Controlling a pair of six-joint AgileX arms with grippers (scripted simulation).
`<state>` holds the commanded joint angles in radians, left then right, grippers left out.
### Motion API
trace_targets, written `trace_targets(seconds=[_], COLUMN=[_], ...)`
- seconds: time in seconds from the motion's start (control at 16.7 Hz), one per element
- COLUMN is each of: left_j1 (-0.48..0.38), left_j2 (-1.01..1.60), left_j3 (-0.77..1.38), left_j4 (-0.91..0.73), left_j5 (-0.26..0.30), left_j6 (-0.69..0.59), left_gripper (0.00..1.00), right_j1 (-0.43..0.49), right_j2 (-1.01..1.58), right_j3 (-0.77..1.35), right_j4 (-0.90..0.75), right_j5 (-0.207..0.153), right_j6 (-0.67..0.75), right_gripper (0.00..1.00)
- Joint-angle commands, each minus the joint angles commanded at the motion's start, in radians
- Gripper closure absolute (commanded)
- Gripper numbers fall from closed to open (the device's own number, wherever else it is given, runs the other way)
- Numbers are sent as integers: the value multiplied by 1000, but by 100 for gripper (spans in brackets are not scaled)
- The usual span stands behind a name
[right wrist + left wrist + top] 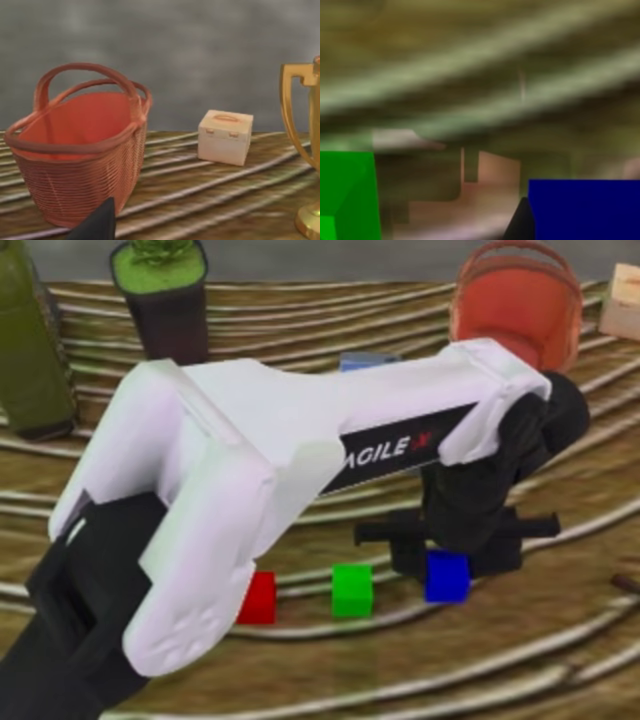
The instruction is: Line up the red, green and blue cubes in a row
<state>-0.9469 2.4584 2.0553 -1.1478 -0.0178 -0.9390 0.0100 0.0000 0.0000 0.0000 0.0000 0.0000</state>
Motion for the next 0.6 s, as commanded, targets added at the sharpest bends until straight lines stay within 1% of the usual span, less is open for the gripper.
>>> trace_targets(seconds=[0.6], left_j1=[0], left_j2=[0], left_j3=[0], left_j4=[0], left_j5=[0], left_j6=[0], left_gripper=[2], right_j1=[0], right_j2=[0], right_j3=[0], right_j4=[0], right_j5=[0], right_j6=[0], right_gripper=[0])
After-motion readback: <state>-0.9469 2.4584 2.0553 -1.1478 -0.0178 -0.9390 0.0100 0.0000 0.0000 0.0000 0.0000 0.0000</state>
